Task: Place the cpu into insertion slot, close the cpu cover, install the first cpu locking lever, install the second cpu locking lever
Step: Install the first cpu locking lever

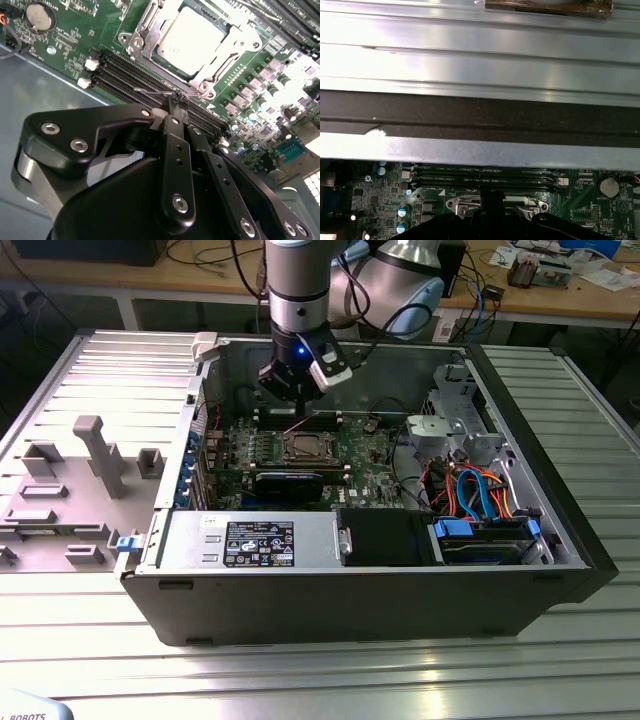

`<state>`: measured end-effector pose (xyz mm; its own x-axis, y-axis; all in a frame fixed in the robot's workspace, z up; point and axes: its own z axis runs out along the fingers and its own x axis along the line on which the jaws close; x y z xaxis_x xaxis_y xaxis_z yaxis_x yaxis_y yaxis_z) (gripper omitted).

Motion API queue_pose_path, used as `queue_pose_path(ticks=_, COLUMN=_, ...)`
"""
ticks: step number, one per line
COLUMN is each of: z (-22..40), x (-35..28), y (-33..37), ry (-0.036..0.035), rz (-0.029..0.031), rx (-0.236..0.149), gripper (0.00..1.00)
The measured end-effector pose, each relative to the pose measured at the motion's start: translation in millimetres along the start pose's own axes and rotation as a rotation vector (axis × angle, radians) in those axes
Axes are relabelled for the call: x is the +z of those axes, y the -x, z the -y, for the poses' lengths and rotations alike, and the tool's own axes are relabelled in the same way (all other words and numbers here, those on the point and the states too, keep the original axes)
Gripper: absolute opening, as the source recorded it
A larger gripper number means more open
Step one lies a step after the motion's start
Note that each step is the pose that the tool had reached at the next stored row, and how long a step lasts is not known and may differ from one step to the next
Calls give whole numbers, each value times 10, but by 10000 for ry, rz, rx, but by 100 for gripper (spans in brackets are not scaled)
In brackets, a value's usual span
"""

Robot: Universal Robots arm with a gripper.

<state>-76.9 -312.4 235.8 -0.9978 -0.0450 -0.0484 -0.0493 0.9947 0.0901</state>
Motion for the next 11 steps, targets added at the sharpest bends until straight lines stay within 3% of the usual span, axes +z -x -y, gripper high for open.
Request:
queue_pose_path(ticks=2, z=-8, x=13, y=12, ry=-248, rz=-11, rx=-13, gripper=11)
queue_pose_path(ticks=11, z=-43, x=55, y=51, ry=-255, rz=-13, rx=-14, gripper=11)
